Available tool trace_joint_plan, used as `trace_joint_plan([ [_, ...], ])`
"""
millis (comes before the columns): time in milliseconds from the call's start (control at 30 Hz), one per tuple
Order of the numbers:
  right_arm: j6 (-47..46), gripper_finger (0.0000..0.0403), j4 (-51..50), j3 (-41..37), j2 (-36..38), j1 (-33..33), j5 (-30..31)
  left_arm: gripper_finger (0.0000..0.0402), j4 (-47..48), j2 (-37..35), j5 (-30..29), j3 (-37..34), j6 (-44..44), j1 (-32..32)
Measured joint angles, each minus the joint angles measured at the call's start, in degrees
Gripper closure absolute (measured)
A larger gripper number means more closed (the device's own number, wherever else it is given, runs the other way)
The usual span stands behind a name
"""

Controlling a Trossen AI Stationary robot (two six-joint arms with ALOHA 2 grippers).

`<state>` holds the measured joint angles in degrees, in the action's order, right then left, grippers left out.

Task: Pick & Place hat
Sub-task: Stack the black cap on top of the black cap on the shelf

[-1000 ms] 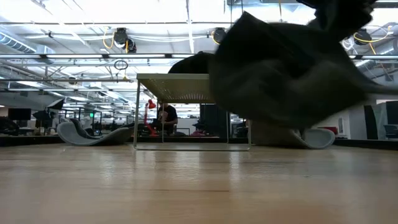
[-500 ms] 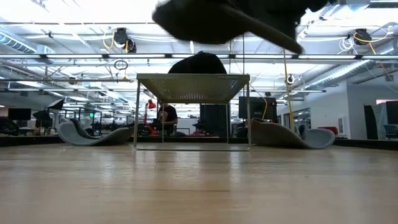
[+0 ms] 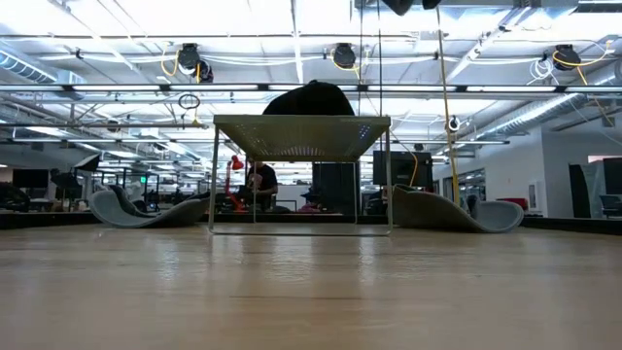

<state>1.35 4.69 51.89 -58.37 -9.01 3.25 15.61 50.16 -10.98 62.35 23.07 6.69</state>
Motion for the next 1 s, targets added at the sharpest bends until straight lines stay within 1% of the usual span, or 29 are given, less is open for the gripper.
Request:
trace_joint_plan([
  [100,-0.3,0.0399,-1.15,2.7,0.0,1.43,0.15,0.0227,-1.52,0.14,0.97,0.0,-0.22,-0.46],
  [167,1.21,0.0399,-2.63,4.79,-0.04,2.3,0.13,0.0227,-2.4,0.49,1.61,0.0,-0.23,-0.77],
  [467,7.83,0.0399,-14.11,15.79,-1.11,5.22,-0.13,0.0227,-3.81,1.19,3.24,1.19,-0.85,-1.56],
  [633,11.49,0.0399,-19.66,21.94,-3.22,6.03,-0.32,0.0227,-3.25,2.8,3.24,6.0,-3.66,-1.7],
  [833,14.52,0.0399,-23.41,28.71,-6.03,6.05,-0.33,0.0227,4.87,7.29,3.3,13.94,-6.79,-3.0],
  [1000,16.74,0.0399,-25.33,33.26,-7.6,6.05,-0.38,0.0227,8.91,11.7,6.44,20.98,-9.16,-4.14],
])
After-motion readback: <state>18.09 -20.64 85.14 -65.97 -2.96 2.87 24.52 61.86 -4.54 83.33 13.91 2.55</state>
